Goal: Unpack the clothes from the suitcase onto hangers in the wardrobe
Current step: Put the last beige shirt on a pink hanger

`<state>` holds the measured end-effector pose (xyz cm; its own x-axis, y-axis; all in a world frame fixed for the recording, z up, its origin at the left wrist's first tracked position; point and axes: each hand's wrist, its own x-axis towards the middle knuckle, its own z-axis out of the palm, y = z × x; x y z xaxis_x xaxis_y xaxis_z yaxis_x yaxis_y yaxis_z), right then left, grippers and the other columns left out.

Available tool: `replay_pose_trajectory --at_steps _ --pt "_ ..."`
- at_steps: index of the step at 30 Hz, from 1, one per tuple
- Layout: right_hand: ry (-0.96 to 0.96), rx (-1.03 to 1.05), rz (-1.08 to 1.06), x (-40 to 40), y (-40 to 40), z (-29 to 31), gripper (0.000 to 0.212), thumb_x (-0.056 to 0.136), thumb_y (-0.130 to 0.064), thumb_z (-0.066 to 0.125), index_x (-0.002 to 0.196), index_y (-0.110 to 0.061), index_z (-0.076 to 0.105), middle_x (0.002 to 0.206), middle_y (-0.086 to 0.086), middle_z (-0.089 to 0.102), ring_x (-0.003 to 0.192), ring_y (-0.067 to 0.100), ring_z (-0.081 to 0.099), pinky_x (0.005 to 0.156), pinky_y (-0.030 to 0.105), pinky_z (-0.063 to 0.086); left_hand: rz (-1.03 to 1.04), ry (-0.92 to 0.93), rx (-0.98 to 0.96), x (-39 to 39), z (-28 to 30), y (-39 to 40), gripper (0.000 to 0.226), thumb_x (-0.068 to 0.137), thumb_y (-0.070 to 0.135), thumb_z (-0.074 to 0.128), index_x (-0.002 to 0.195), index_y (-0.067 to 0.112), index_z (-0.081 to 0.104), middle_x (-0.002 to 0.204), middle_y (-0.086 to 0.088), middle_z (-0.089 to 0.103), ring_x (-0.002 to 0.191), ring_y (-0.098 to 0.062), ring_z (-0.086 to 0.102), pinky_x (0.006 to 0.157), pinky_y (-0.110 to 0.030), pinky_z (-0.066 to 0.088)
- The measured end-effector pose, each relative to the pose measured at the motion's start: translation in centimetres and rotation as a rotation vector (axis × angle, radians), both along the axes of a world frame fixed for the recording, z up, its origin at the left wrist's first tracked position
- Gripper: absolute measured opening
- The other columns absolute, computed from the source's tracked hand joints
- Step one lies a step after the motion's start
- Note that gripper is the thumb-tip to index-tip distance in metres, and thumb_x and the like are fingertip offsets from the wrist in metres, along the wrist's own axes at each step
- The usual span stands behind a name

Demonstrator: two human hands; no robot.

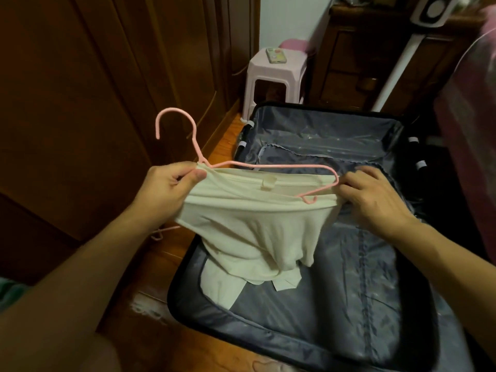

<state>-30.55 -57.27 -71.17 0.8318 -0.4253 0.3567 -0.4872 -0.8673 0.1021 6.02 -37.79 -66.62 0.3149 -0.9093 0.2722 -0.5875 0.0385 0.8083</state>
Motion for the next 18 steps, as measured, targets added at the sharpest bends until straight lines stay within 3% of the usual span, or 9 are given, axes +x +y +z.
replay_pose_trajectory --at_steps 3,5,7,9,11,15,16,18 --pt "0.013 0.024 0.081 0.5 0.0 -0.4 0.017 0.077 -0.008 0.061 0.090 -0.012 0.070 0.111 0.002 0.071 0.119 0.033 0.058 0.117 0.048 0.026 0.124 -0.027 -0.033 -0.1 -0.4 -0.2 0.016 0.102 0.026 0.060 0.106 0.033 0.073 0.092 0.013 0.074 0.089 0.000 0.069 0.073 -0.019 0.056" --pt "0.084 0.041 0.112 0.8 0.7 -1.9 0.027 0.084 -0.012 0.050 0.097 -0.014 0.073 0.122 -0.002 0.070 0.131 0.032 0.048 0.122 0.046 0.016 0.144 0.059 -0.004 -0.2 -0.6 -0.1 0.016 0.102 0.028 0.058 0.101 0.037 0.072 0.091 0.012 0.074 0.088 0.000 0.070 0.072 -0.020 0.057" --pt "0.116 0.084 0.081 0.5 1.0 -3.2 0.027 0.086 -0.006 0.055 0.104 -0.015 0.072 0.132 -0.004 0.065 0.138 0.031 0.040 0.123 0.045 0.011 0.135 0.099 0.012 -0.4 -0.7 0.0 0.018 0.102 0.028 0.058 0.098 0.038 0.072 0.094 0.013 0.074 0.088 -0.003 0.070 0.072 -0.022 0.058" --pt "0.095 0.141 0.050 0.0 0.5 -2.9 0.026 0.081 0.001 0.067 0.101 -0.015 0.069 0.136 0.000 0.063 0.139 0.037 0.038 0.120 0.052 0.017 0.098 0.065 0.014 -0.3 -0.7 0.1 0.017 0.101 0.027 0.059 0.102 0.034 0.074 0.094 0.009 0.075 0.089 -0.006 0.071 0.073 -0.025 0.058" --pt "0.065 0.174 0.011 -0.5 -0.1 -1.5 0.022 0.080 -0.003 0.069 0.097 -0.017 0.066 0.138 0.003 0.061 0.137 0.042 0.038 0.114 0.057 0.030 0.025 -0.082 0.010 0.0 -1.0 0.1 0.017 0.101 0.027 0.060 0.109 0.029 0.075 0.092 0.008 0.075 0.087 -0.009 0.071 0.073 -0.030 0.058" --pt "-0.109 0.095 0.018 0.2 -0.2 2.9 0.011 0.078 0.001 0.061 0.087 -0.005 0.064 0.125 0.009 0.065 0.119 0.040 0.053 0.092 0.050 0.051 -0.123 -0.650 0.023 0.0 -1.5 -0.1 0.027 0.100 0.042 0.052 0.106 0.030 0.075 0.091 0.008 0.075 0.080 -0.014 0.070 0.065 -0.038 0.056" --pt "-0.198 0.090 0.020 1.2 0.3 4.4 0.010 0.081 -0.005 0.056 0.089 -0.005 0.062 0.124 0.009 0.065 0.115 0.036 0.057 0.089 0.048 0.053 -0.140 -0.725 0.031 -0.4 -1.6 -0.2 0.032 0.099 0.046 0.049 0.105 0.030 0.076 0.091 0.008 0.075 0.080 -0.014 0.070 0.064 -0.036 0.056" --pt "-0.378 0.212 0.069 4.1 1.8 7.2 0.028 0.082 -0.013 0.050 0.106 -0.009 0.064 0.129 0.003 0.062 0.115 0.026 0.061 0.094 0.038 0.052 -0.152 -0.727 0.035 -1.5 -1.5 -0.4 0.039 0.100 0.053 0.044 0.101 0.029 0.075 0.087 0.011 0.073 0.076 -0.010 0.067 0.061 -0.036 0.054"
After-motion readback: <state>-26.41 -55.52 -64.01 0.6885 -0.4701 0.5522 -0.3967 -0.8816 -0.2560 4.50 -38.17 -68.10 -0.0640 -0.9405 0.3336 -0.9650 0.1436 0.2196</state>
